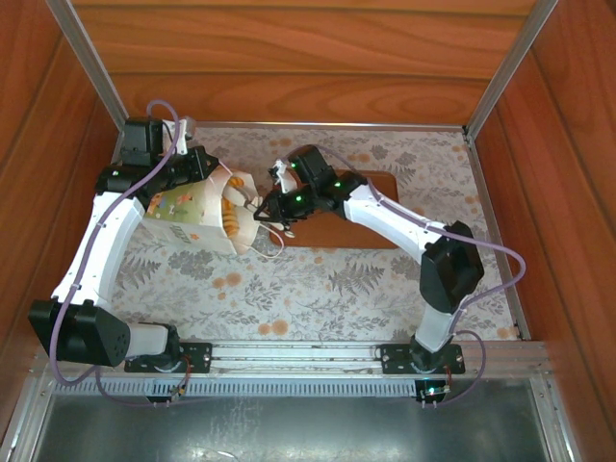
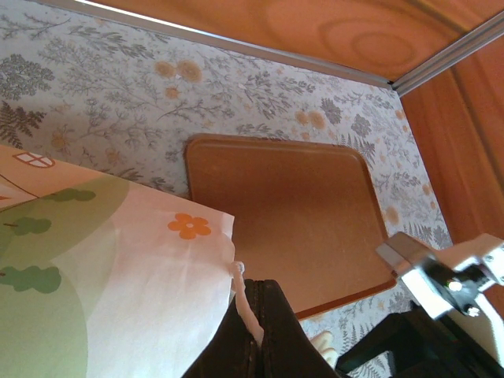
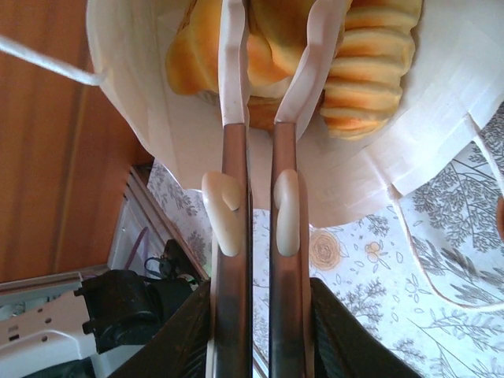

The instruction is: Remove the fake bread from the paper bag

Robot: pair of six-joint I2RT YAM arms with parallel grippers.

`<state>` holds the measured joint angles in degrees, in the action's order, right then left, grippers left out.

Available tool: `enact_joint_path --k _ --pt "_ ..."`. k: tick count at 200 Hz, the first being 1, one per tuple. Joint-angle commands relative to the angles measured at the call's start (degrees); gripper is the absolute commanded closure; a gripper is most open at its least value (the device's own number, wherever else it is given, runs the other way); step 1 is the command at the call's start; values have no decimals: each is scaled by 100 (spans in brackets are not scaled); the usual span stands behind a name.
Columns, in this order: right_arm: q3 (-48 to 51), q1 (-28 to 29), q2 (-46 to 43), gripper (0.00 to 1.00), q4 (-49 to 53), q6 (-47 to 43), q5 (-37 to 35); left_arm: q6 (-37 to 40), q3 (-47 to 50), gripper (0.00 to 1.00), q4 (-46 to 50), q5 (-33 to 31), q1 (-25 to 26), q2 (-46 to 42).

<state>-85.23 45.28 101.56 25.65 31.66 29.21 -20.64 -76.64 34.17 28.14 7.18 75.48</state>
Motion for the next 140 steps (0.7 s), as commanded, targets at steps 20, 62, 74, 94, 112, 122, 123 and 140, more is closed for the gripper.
enact_joint_path --k 20,62,74,94,112,122,123,140 --pt "155 -54 -373 78 605 -801 -346 3 -43 100 -165 -3 -24 -8" --pt "103 -52 -441 78 1148 -1486 -698 -14 -52 100 -182 6 -25 -30" --pt "115 -50 -497 78 1289 -1663 -844 -18 -44 100 -191 -5 -31 -27" --pt "85 -54 -593 79 1574 -1953 -1011 -25 -44 100 -192 -6 -29 -25" --pt "164 -53 -955 79 1822 -2088 -1300 -27 -36 100 -201 -15 -27 -29" --pt "214 -54 -1110 79 2016 -2186 -1421 -23 -35 100 -214 -22 -24 -25" --pt "220 -54 -1129 79 2037 -2197 -1442 -25 -31 100 -216 -21 -28 -25" --pt "372 -62 -1417 79 2331 -2302 -1795 -34 -18 100 -235 -39 -24 -13"
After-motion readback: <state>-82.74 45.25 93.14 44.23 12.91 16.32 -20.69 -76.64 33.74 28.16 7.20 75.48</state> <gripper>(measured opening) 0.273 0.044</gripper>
